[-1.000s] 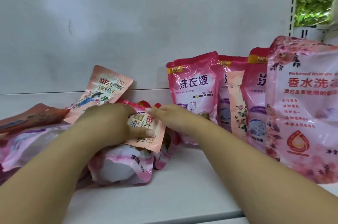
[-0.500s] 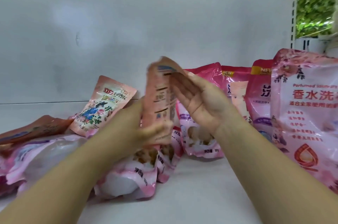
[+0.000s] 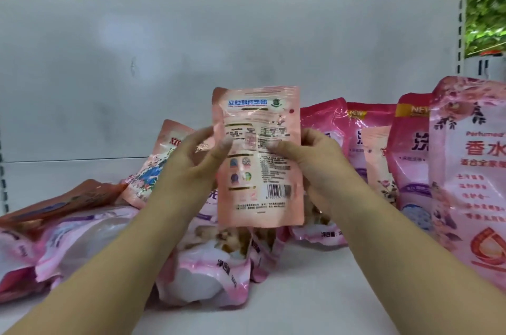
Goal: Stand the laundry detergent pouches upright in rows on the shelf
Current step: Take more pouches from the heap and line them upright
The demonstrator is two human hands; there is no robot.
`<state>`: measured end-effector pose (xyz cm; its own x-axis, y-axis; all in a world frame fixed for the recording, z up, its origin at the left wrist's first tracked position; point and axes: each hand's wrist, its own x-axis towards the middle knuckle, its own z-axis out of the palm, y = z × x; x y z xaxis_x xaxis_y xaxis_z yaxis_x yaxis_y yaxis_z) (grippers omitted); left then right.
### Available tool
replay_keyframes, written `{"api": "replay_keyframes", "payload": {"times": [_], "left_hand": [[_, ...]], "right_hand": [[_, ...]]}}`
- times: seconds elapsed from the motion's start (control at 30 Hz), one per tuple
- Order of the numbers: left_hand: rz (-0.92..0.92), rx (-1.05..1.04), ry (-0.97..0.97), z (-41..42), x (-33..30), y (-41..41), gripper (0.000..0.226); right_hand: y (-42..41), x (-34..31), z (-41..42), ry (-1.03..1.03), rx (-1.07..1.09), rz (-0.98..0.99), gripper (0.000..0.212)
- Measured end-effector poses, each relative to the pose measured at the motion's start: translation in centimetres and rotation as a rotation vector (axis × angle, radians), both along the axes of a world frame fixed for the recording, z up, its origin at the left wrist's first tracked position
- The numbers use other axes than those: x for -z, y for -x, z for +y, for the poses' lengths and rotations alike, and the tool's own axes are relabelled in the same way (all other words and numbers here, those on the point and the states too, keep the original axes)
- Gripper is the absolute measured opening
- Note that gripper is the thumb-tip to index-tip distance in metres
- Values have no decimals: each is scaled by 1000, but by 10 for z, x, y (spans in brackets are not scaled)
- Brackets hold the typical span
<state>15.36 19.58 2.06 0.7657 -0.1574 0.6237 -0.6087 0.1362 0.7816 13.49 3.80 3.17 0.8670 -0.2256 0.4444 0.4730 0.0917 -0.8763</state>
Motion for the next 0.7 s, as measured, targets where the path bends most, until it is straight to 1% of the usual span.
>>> {"api": "replay_keyframes", "payload": {"times": [0.07, 0.1, 0.13, 0.17, 0.2, 0.27, 0.3, 0.33, 0.37, 0.4, 0.47, 0.53, 0.57, 0.63, 0.7], "left_hand": [[-17, 40, 10, 1, 0, -1, 63], [-36, 86, -50, 1, 2, -1, 65], [-58, 149, -148, 0, 4, 2, 69], [-80, 214, -241, 0, 6, 5, 76], [-94, 256, -294, -2, 7, 7, 80], [-110, 219, -313, -3, 8, 6, 78], [-111, 161, -302, -3, 7, 4, 76], [-98, 105, -279, -3, 6, 4, 74], [-63, 70, -237, -3, 6, 5, 70], [-21, 69, -175, -3, 6, 5, 62], [97, 194, -24, -3, 5, 6, 41], [170, 338, 72, -2, 3, 11, 42], [185, 357, 103, -2, 2, 11, 44], [181, 335, 153, 0, 0, 7, 33], [174, 308, 173, 0, -2, 4, 29]], "right_hand": [[-1, 1, 2, 18, 130, -55, 15], [-2, 3, 4, 30, 149, -62, 13], [-2, 4, 6, 25, 91, -61, 9], [0, 4, 10, 14, -25, -55, 9], [1, 4, 12, 1, -167, -43, 20], [5, 3, 15, -38, -373, 26, 46], [7, 2, 15, -43, -417, 63, 57], [7, 2, 13, -31, -426, 82, 63], [7, 2, 12, -13, -409, 83, 61], [6, 3, 12, 4, -368, 70, 54], [3, 3, 11, 29, -240, 57, 36], [2, 4, 9, 44, -164, 75, 25], [2, 4, 9, 36, -170, 86, 19], [2, 5, 8, 54, -170, 91, 10], [2, 5, 6, 94, -125, 77, 9]]}}
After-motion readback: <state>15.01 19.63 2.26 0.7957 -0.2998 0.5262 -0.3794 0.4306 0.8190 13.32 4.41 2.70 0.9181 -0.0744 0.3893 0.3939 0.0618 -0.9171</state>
